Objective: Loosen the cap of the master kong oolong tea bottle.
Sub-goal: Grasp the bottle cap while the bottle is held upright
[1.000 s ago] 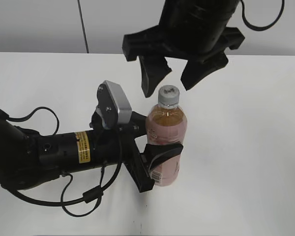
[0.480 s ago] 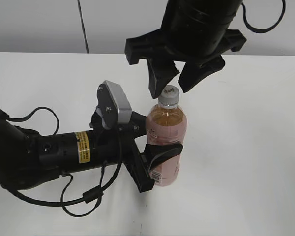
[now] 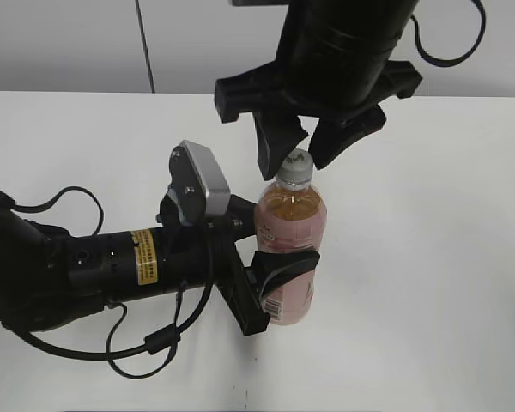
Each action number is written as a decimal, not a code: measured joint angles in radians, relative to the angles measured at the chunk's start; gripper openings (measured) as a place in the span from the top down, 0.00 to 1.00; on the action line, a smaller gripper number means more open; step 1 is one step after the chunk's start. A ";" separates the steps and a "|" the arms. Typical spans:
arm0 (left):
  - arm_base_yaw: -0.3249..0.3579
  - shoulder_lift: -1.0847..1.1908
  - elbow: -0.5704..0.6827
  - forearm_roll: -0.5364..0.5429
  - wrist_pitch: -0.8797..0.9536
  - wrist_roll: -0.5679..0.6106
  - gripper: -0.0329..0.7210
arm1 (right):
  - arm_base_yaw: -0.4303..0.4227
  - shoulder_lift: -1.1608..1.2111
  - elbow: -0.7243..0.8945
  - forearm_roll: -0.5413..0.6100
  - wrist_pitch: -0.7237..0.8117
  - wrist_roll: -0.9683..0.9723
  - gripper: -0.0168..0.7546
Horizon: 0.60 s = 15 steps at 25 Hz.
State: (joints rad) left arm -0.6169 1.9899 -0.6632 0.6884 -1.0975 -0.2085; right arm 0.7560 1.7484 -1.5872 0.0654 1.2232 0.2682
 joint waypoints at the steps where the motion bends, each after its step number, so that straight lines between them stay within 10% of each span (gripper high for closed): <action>1: 0.000 0.000 0.000 0.000 0.000 0.000 0.44 | 0.000 0.006 0.000 0.000 0.000 0.000 0.45; 9: 0.000 0.000 0.000 -0.002 0.000 0.000 0.44 | 0.000 0.014 0.000 -0.003 0.000 -0.080 0.62; 15: 0.000 0.000 0.000 -0.001 0.000 0.000 0.44 | 0.000 0.014 0.000 -0.003 0.000 -0.720 0.62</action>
State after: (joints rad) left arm -0.6169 1.9899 -0.6632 0.6878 -1.0975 -0.2085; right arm 0.7560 1.7625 -1.5872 0.0620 1.2232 -0.4521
